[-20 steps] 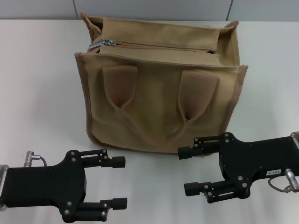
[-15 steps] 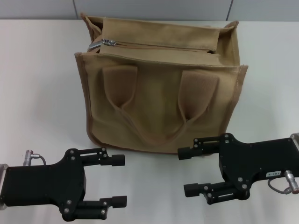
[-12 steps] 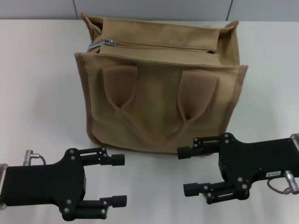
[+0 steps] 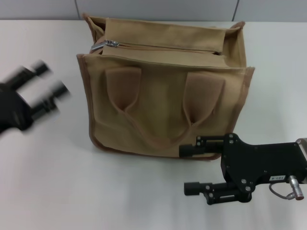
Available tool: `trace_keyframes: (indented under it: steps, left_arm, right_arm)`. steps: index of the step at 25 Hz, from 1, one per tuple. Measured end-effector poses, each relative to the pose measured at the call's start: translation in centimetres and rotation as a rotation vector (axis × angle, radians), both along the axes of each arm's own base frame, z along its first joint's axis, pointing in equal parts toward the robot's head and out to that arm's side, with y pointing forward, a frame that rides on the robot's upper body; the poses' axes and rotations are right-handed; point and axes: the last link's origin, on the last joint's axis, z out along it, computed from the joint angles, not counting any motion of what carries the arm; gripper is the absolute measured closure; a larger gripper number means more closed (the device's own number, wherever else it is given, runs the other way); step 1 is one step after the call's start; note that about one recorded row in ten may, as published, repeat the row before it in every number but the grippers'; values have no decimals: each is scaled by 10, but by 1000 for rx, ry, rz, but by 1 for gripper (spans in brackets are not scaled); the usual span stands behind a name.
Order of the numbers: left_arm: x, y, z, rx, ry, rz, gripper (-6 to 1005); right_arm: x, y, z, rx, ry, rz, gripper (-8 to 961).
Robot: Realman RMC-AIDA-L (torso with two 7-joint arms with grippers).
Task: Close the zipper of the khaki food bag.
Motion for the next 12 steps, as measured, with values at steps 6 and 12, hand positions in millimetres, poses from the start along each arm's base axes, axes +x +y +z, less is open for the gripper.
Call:
trace_keyframes:
  steps: [6,12]
  left_arm:
    - [-31,36,-5,87,48,295,273]
    - [-11,51,-29,-44,164,188,273]
  right_arm:
    - [1,-4,-4,52,59,7,240]
    - [4,-6,-9,63,57,-9,241]
